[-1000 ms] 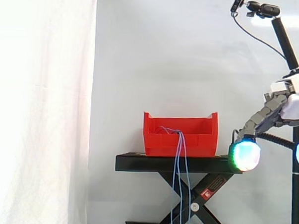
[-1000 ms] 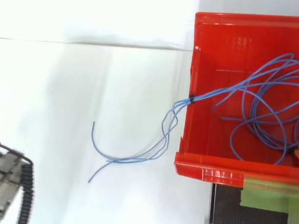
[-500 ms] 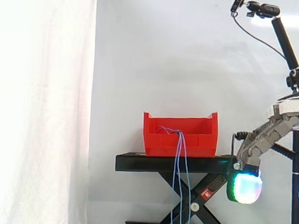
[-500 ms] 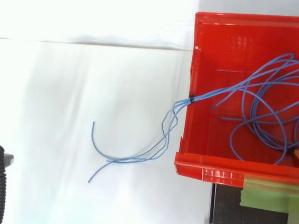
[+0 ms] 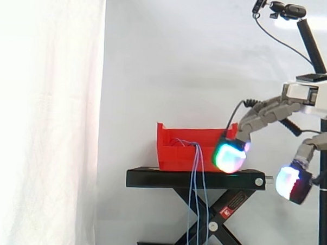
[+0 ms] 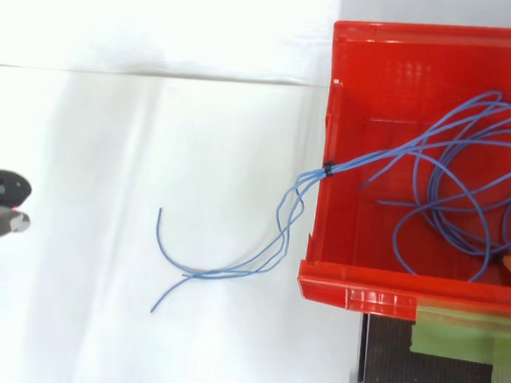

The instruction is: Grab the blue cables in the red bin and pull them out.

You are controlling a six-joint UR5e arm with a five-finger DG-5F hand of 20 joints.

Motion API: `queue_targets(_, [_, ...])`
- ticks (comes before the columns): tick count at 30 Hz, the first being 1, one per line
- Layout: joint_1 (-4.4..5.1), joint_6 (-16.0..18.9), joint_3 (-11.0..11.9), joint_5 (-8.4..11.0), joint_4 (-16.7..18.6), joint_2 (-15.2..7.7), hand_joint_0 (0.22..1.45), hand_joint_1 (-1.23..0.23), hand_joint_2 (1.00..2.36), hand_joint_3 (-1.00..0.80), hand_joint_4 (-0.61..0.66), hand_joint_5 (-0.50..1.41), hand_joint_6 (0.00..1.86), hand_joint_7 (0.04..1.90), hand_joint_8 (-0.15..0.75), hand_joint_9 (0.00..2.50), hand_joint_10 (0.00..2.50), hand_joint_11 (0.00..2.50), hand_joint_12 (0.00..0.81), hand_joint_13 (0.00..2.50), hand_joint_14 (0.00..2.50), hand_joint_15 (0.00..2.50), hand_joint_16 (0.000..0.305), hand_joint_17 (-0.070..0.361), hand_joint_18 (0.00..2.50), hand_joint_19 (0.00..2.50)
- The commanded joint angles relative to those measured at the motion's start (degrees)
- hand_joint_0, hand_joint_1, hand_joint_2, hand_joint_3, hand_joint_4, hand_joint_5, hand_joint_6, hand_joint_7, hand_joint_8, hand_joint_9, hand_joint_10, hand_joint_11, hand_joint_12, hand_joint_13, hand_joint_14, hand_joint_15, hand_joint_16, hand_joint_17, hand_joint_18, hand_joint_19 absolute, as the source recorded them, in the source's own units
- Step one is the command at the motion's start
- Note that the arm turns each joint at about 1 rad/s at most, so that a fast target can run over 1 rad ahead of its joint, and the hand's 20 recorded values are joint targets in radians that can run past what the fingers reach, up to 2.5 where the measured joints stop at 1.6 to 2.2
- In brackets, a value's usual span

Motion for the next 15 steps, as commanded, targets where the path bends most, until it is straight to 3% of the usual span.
queue_targets(1, [0.0,-21.3,0.0,1.13,2.5,-0.4,0.74,-1.02,1.0,-1.0,0.16,0.52,0.01,0.61,0.292,0.68,0.01,1.24,0.401,0.68,0.02,0.78,0.052,0.116,0.5,0.57])
queue_targets(4, [0.09,-21.1,0.0,1.57,1.3,-0.7,0.74,-1.02,1.0,-1.0,0.16,0.52,0.01,0.61,0.291,0.68,0.02,1.23,0.401,0.68,0.02,0.78,0.052,0.116,0.49,0.57])
queue_targets(7, [0.09,-18.7,0.0,1.39,-1.2,-2.5,0.74,-1.01,1.0,-1.0,0.15,0.52,0.01,0.61,0.288,0.67,0.02,1.22,0.401,0.66,0.02,0.77,0.052,0.116,0.49,0.57])
queue_targets(13, [-0.26,-12.7,3.5,-0.01,-4.5,-6.8,0.74,-1.02,1.0,-1.0,0.13,0.54,0.01,0.62,0.291,0.66,0.01,1.23,0.399,0.65,0.02,0.77,0.051,0.116,0.49,0.57])
queue_targets(15, [-0.26,-11.5,4.0,-0.54,-5.3,-7.0,0.74,-1.02,1.0,-1.0,0.14,0.55,0.01,0.62,0.292,0.65,0.01,1.23,0.398,0.65,0.02,0.76,0.051,0.116,0.48,0.57])
